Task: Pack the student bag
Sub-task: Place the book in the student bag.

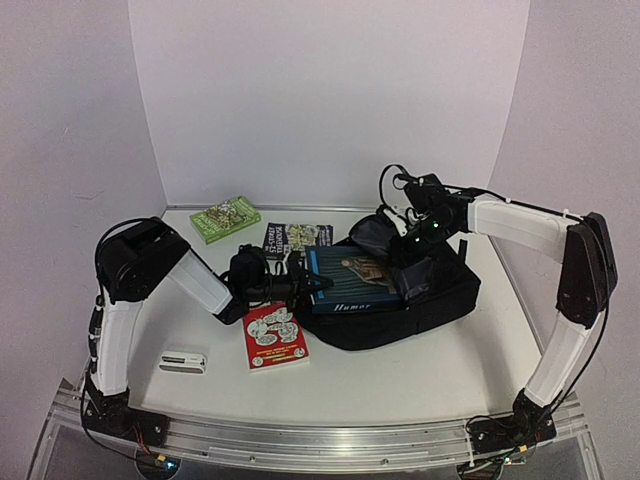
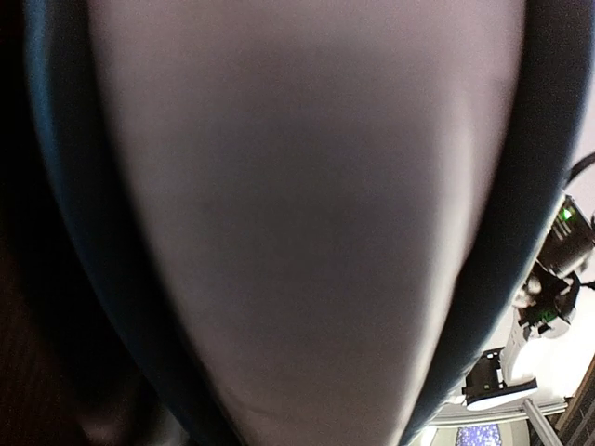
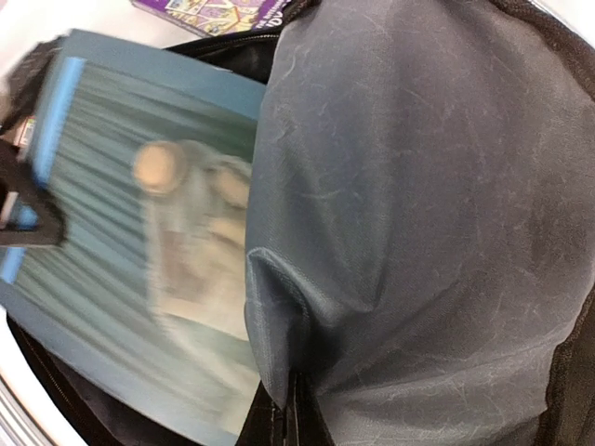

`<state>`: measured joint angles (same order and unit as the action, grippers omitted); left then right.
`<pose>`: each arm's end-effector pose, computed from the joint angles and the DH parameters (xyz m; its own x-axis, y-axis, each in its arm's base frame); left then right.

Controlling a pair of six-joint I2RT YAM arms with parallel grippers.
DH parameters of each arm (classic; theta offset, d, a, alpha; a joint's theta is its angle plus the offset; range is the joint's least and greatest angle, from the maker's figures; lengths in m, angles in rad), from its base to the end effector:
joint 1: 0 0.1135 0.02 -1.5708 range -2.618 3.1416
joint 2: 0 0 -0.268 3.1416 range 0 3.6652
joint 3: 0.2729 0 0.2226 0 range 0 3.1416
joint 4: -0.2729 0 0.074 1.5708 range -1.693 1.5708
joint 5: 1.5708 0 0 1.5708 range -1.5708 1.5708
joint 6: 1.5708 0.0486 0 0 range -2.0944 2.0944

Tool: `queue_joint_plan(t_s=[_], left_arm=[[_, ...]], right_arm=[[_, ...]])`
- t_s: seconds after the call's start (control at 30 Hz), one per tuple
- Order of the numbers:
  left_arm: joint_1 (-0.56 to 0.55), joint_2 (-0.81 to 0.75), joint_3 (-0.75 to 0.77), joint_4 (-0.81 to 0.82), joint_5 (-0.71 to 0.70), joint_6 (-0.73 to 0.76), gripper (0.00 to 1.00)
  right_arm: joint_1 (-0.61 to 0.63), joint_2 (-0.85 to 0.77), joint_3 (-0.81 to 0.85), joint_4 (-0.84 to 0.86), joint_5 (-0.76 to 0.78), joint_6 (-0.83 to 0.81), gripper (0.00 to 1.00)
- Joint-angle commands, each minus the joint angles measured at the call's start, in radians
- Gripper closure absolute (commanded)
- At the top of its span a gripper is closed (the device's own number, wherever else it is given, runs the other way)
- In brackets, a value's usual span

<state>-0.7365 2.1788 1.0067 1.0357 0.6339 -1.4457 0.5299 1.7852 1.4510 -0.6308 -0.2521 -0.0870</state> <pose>0.2946 -0.3059 0.1438 -0.9809 -0.1898 -0.0437 0.0218 0.1159 -0.9930 0.3115 0.1965 0.2622 -0.6535 -0.4803 -0.5851 -0.6713 0.7248 0.1548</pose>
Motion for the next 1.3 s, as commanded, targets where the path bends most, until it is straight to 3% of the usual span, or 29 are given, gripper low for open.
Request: queue_joint_plan(t_s=[0.0,0.2,0.4,0.53,0.63,0.9,1.0,1.2,1.27], left_arm=[[-0.039,0.038,0.175,0.024,-0.025,0.016,0.92],[-0.074,0.082,0.322,-0.206,-0.07,0.079,0.85],[-0.09,0.107,0.386,-0.372,-0.12,0.097,0.66],[-0.111,0.04,0.397,-0.6,-0.187,0.207,0.46],[-0.13,-0.039,0.391,-0.769,-0.275,0.288,0.4],[-0.15,-0.122,0.368,-0.955,-0.331,0.357,0.3],[-0.154,-0.131,0.347,-0.948,-0.331,0.364,0.14],[-0.163,-0.105,0.387,-0.977,-0.301,0.39,0.21],[-0.173,-0.104,0.392,-0.976,-0.302,0.404,0.3]], right_arm=[[0.02,-0.018,0.06,0.036,-0.069,0.012,1.0],[0.019,-0.013,0.069,0.036,-0.085,0.026,1.0],[0.019,0.004,0.091,0.035,-0.079,0.045,1.0],[0.005,0.011,0.104,0.034,-0.08,0.059,1.0],[-0.006,0.015,0.109,0.033,-0.083,0.065,1.0],[-0.007,0.013,0.097,0.031,-0.084,0.061,1.0],[-0.007,0.012,0.089,0.031,-0.093,0.061,1.0],[-0.007,0.011,0.085,0.026,-0.102,0.062,1.0],[-0.007,0.01,0.081,0.025,-0.107,0.062,1.0]])
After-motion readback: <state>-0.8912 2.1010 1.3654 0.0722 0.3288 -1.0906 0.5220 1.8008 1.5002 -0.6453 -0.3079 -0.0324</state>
